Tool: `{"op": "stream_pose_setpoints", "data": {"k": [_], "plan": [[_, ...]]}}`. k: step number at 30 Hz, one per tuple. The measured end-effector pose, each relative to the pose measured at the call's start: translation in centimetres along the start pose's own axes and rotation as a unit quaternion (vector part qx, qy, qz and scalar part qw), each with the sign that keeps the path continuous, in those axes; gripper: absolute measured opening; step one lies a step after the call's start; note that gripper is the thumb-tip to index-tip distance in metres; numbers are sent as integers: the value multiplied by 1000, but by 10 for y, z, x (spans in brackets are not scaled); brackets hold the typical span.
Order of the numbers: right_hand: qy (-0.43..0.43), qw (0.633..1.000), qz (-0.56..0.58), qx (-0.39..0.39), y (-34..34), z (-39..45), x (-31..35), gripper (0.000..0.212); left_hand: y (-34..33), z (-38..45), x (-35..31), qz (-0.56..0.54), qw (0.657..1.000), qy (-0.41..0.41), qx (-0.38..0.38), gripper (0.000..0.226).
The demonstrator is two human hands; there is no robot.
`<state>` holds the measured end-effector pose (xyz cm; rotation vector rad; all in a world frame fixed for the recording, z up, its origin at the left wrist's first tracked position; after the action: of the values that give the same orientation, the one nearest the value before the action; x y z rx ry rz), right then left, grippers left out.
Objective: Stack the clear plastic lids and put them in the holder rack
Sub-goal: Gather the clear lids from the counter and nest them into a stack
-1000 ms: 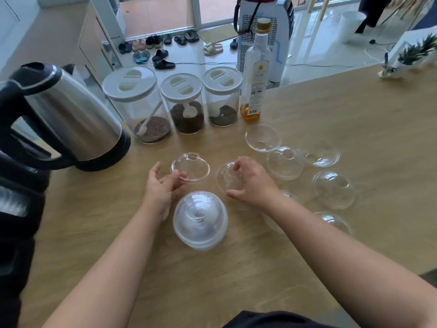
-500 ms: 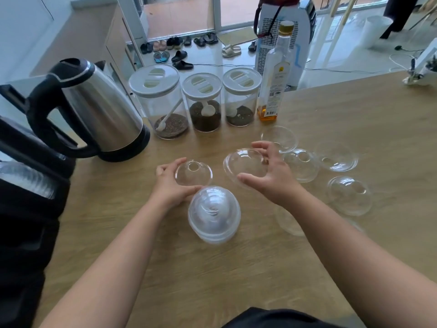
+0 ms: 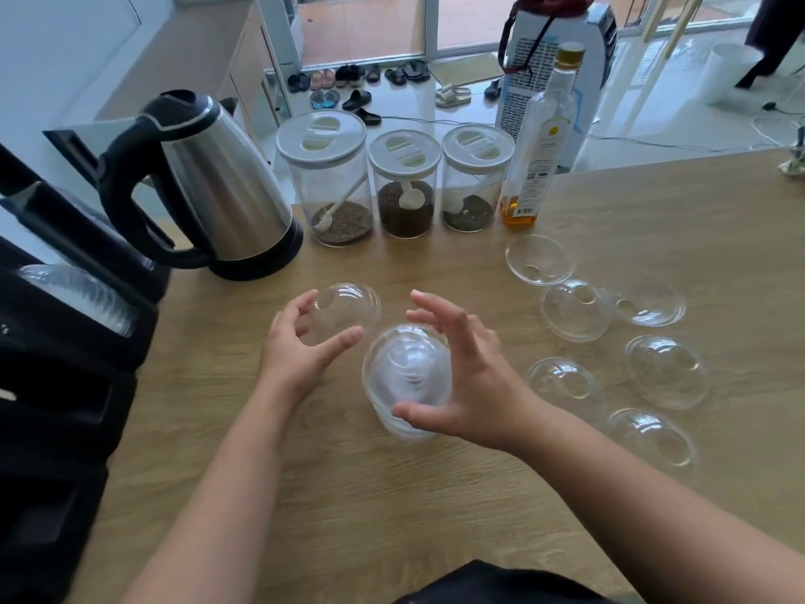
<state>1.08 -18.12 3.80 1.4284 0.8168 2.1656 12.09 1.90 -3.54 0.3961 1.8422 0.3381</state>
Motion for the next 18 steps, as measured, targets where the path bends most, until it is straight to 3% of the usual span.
{"op": "stream_pose_setpoints", "data": {"k": [8, 18], "plan": [[-12, 1000, 8, -8, -9, -10, -12, 114, 13, -45, -45, -24, 994, -97, 38, 92], [-5, 998, 47, -43, 6, -17, -21, 131, -7, -85, -61, 75, 979, -170, 90, 97]]}}
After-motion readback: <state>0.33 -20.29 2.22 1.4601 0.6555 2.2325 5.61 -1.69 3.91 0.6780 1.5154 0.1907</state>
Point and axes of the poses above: each hand's wrist, its own z-axis towards the middle knuckle, its own y-axis out of the back of the hand, x = y × z, the point moved 8 cm from there along z, towards the middle knuckle, and after that the axes turned 10 degrees about y, right-handed, at the moved point
